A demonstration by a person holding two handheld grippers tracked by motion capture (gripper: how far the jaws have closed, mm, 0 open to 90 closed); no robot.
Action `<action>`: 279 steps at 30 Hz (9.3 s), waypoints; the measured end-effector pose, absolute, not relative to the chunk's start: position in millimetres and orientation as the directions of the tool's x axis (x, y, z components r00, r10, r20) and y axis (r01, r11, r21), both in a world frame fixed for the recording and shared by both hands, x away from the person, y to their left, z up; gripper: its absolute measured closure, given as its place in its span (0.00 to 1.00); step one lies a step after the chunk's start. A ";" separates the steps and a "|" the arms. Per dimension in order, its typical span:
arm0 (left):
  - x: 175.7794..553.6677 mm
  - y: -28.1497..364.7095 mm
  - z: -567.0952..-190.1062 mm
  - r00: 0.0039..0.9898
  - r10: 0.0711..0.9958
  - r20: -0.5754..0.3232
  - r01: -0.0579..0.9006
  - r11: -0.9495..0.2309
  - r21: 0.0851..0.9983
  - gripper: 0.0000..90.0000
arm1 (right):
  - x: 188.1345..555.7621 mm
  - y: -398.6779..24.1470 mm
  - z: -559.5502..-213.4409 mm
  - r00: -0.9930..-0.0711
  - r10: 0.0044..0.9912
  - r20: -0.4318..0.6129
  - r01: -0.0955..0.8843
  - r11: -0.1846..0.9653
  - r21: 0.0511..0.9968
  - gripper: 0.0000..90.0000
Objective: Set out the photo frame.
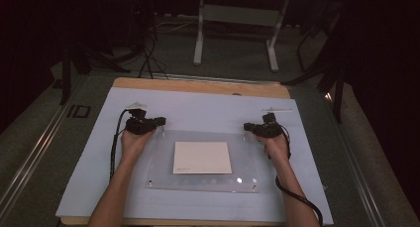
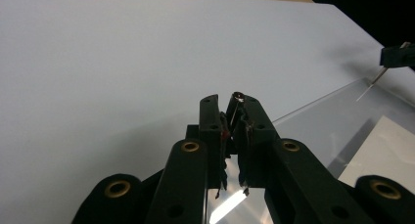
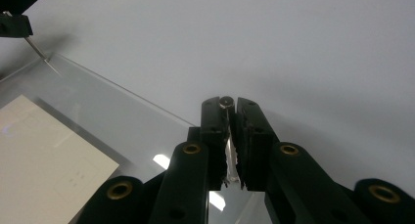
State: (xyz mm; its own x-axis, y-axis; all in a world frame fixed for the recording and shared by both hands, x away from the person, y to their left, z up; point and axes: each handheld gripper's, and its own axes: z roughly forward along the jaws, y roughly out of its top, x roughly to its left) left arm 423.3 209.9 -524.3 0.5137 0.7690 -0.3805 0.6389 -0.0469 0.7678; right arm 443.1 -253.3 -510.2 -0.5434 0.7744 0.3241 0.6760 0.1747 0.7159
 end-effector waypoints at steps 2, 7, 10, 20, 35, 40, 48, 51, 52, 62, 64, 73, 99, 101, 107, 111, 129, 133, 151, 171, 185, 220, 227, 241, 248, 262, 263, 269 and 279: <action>427.1 209.1 -523.0 0.511 0.771 -0.379 0.649 -0.057 0.759 0.92 | 445.3 -253.2 -509.8 -0.536 0.776 0.334 0.685 0.168 0.709 0.93; 437.1 207.6 -524.0 0.480 0.777 -0.407 0.675 -0.030 0.737 0.94 | 454.7 -253.7 -510.7 -0.496 0.778 0.387 0.721 0.121 0.682 0.93; 442.1 206.7 -527.7 0.454 0.777 -0.436 0.684 0.010 0.730 0.95 | 459.9 -253.0 -512.2 -0.477 0.783 0.400 0.731 0.101 0.675 0.94; 445.9 204.7 -529.3 0.415 0.787 -0.456 0.701 0.042 0.711 0.95 | 457.2 -243.8 -509.5 -0.506 0.823 0.258 0.672 0.189 0.716 0.86; 447.6 204.1 -530.7 0.402 0.787 -0.468 0.706 0.058 0.706 0.95 | 406.5 -273.4 -500.2 -0.609 0.788 0.093 0.507 0.297 0.809 0.66; 448.2 203.9 -530.5 0.400 0.788 -0.468 0.709 0.058 0.703 0.95 | 393.2 -283.5 -506.0 -0.622 0.781 0.057 0.490 0.331 0.807 0.63; 449.4 204.6 -532.1 0.397 0.783 -0.479 0.711 0.068 0.700 0.95 | 372.8 -286.0 -511.0 -0.695 0.719 -0.022 0.434 0.443 0.785 0.62; 449.5 204.3 -532.1 0.395 0.783 -0.480 0.711 0.070 0.699 0.95 | 369.5 -284.0 -509.7 -0.724 0.689 -0.033 0.398 0.456 0.796 0.60; 449.6 204.5 -532.2 0.395 0.781 -0.483 0.712 0.072 0.699 0.95 | 368.9 -282.5 -509.2 -0.732 0.680 -0.033 0.388 0.457 0.801 0.59; 450.1 204.8 -532.6 0.396 0.779 -0.486 0.713 0.073 0.697 0.95 | 367.6 -264.2 -504.1 -0.806 0.591 -0.042 0.272 0.432 0.860 0.54; 450.3 204.9 -532.9 0.396 0.778 -0.487 0.713 0.074 0.697 0.95 | 368.7 -262.0 -506.0 -0.814 0.578 -0.047 0.253 0.427 0.868 0.55; 449.7 205.8 -532.9 0.414 0.775 -0.477 0.702 0.061 0.710 0.94 | 372.5 -261.3 -507.3 -0.818 0.575 0.001 0.276 0.390 0.878 0.55; 410.0 221.6 -506.4 0.504 0.814 -0.288 0.555 -0.050 0.831 0.68 | 376.1 -261.4 -503.8 -0.816 0.577 0.029 0.303 0.384 0.872 0.55; 407.1 222.1 -505.7 0.515 0.808 -0.287 0.550 -0.054 0.834 0.68 | 376.7 -261.4 -503.3 -0.815 0.578 0.032 0.306 0.383 0.872 0.55; 397.5 221.3 -504.8 0.541 0.800 -0.261 0.529 -0.083 0.844 0.67 | 380.0 -261.8 -501.1 -0.811 0.583 0.048 0.315 0.366 0.876 0.55; 395.1 225.6 -504.1 0.537 0.803 -0.259 0.525 -0.079 0.847 0.67 | 383.5 -262.1 -498.8 -0.802 0.593 0.070 0.330 0.342 0.880 0.55; 384.3 235.2 -497.2 0.537 0.821 -0.197 0.478 -0.103 0.872 0.65 | 396.5 -263.7 -493.6 -0.783 0.610 0.123 0.358 0.279 0.891 0.55; 380.5 239.4 -493.3 0.551 0.814 -0.184 0.457 -0.110 0.882 0.64 | 396.8 -264.1 -493.6 -0.785 0.607 0.122 0.356 0.281 0.891 0.55; 372.9 243.1 -486.8 0.601 0.785 -0.154 0.396 -0.124 0.910 0.55 | 402.6 -263.6 -491.3 -0.772 0.619 0.144 0.373 0.258 0.891 0.56; 367.1 235.5 -479.4 0.678 0.729 -0.094 0.346 -0.204 0.916 0.47 | 408.1 -263.5 -489.9 -0.759 0.630 0.162 0.385 0.234 0.893 0.56; 381.1 206.5 -481.2 0.701 0.710 -0.071 0.338 -0.242 0.910 0.43 | 408.8 -263.1 -490.9 -0.750 0.641 0.165 0.382 0.215 0.899 0.56; 382.0 189.6 -483.2 0.617 0.785 -0.047 0.334 -0.208 0.919 0.48 | 403.0 -255.9 -489.5 -0.700 0.709 0.084 0.337 0.225 0.914 0.58; 382.2 187.3 -483.6 0.595 0.803 -0.042 0.329 -0.196 0.924 0.48 | 400.8 -253.0 -490.8 -0.677 0.733 0.062 0.319 0.217 0.923 0.58; 380.8 180.7 -483.7 0.542 0.840 -0.018 0.319 -0.186 0.929 0.48 | 392.4 -234.0 -488.0 -0.601 0.783 -0.160 0.246 0.371 0.895 0.58; 379.2 176.6 -483.2 0.516 0.857 0.013 0.309 -0.200 0.930 0.48 | 391.5 -227.8 -487.9 -0.568 0.789 -0.234 0.227 0.424 0.877 0.56; 377.0 173.7 -481.1 0.507 0.860 0.056 0.296 -0.234 0.926 0.48 | 391.5 -228.6 -487.7 -0.571 0.791 -0.220 0.231 0.413 0.881 0.56; 376.9 173.4 -480.9 0.506 0.861 0.060 0.294 -0.237 0.926 0.48 | 391.5 -228.7 -487.7 -0.571 0.791 -0.220 0.230 0.412 0.882 0.56; 375.1 169.3 -478.7 0.508 0.858 0.083 0.289 -0.260 0.921 0.48 | 391.4 -230.8 -487.0 -0.567 0.800 -0.195 0.247 0.391 0.887 0.56; 372.7 169.8 -475.6 0.509 0.857 0.078 0.303 -0.263 0.916 0.49 | 390.1 -231.6 -484.1 -0.573 0.797 -0.191 0.251 0.392 0.885 0.57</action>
State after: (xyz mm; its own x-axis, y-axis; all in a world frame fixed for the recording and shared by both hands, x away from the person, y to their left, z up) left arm 372.7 169.8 -475.6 0.5092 0.8571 0.0777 0.3034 -0.2633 0.9158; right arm 390.1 -231.6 -484.1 -0.5733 0.7969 -0.1906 0.2513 0.3924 0.8848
